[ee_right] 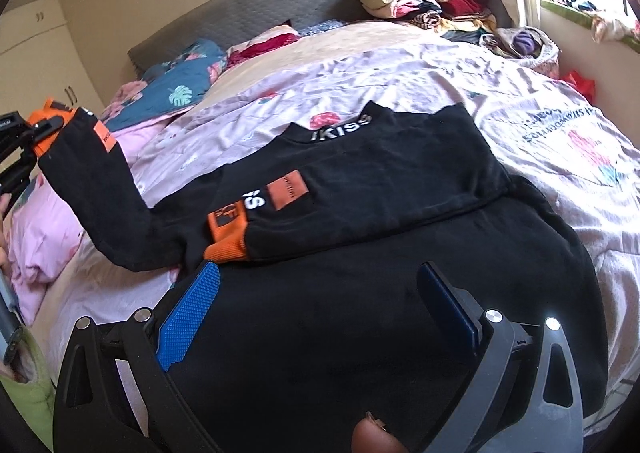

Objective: Fold small clothes
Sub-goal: 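Close the left tool on the orange cuff and lift the sleeve, then fold the held sleeve across the shirt back and open the left tool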

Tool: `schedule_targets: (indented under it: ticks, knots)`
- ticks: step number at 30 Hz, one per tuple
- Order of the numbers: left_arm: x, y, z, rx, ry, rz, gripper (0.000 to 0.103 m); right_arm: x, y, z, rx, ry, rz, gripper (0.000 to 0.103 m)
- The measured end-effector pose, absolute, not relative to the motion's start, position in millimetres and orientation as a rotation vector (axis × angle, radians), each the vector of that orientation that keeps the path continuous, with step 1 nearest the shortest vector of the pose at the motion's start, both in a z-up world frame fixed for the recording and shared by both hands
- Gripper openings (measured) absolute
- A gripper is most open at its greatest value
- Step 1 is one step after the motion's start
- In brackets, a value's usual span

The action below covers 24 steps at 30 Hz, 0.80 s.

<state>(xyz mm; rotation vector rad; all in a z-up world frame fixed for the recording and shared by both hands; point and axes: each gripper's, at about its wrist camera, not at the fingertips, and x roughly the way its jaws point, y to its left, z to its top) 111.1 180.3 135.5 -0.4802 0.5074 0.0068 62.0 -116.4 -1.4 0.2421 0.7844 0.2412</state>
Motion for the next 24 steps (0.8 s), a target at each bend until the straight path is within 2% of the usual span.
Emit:
schedule_targets:
  ticks: [15,24]
  knots:
    - [147,110,140,-0.417,0.538,-0.094,0.003,97,-158,23,0.214,0.764,0.282,0.099]
    - [167,72,132,-0.380,0.568,-0.135,0.003,111,-174,-5,0.211,0.817,0.323,0.099]
